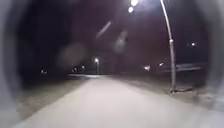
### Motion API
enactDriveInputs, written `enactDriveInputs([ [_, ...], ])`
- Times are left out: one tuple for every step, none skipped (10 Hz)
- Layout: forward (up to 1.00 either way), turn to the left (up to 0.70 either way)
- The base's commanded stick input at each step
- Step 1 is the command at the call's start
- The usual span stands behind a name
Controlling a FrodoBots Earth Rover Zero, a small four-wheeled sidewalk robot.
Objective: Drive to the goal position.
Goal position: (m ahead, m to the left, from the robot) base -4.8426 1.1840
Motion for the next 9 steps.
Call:
enactDriveInputs([
  [1.0,0.0],
  [1.0,0.0],
  [1.0,0.0],
  [1.0,0.0],
  [1.0,0.0],
  [1.0,0.0],
  [1.0,0.0],
  [1.0,0.0],
  [1.0,0.0],
])
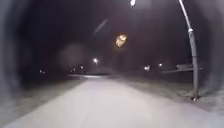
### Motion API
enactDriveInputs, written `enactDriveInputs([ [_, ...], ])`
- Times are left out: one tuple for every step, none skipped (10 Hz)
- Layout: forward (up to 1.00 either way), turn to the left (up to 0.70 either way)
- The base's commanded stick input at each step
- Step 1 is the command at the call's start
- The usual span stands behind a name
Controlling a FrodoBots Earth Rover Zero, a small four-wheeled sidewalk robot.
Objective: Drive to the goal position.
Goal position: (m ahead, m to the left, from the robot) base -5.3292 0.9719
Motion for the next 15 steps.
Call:
enactDriveInputs([
  [1.0,0.0],
  [1.0,0.0],
  [1.0,0.11],
  [1.0,0.27],
  [1.0,0.27],
  [1.0,0.27],
  [1.0,0.27],
  [1.0,0.27],
  [1.0,0.25],
  [1.0,0.11],
  [1.0,0.0],
  [1.0,0.0],
  [1.0,0.0],
  [1.0,0.0],
  [1.0,0.0],
])
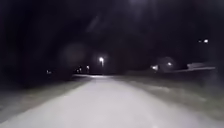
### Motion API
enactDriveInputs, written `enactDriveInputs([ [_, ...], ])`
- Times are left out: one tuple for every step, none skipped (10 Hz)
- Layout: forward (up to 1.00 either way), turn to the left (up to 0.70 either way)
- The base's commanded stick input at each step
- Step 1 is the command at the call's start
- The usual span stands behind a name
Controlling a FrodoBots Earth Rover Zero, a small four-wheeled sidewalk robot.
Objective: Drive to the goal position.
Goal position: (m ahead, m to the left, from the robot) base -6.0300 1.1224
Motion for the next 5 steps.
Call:
enactDriveInputs([
  [1.0,0.0],
  [1.0,0.0],
  [1.0,0.0],
  [1.0,0.0],
  [1.0,0.0],
])
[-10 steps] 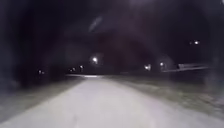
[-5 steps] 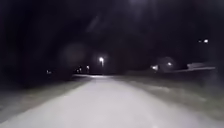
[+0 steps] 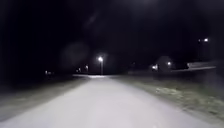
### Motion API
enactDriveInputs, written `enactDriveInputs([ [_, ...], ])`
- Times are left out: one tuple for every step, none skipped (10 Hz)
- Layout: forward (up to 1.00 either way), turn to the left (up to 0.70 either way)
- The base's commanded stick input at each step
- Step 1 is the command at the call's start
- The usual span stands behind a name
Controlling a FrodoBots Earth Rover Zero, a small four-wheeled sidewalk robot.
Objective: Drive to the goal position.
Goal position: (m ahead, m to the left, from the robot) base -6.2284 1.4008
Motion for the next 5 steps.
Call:
enactDriveInputs([
  [1.0,0.0],
  [1.0,0.0],
  [1.0,0.0],
  [1.0,0.0],
  [1.0,0.0],
])
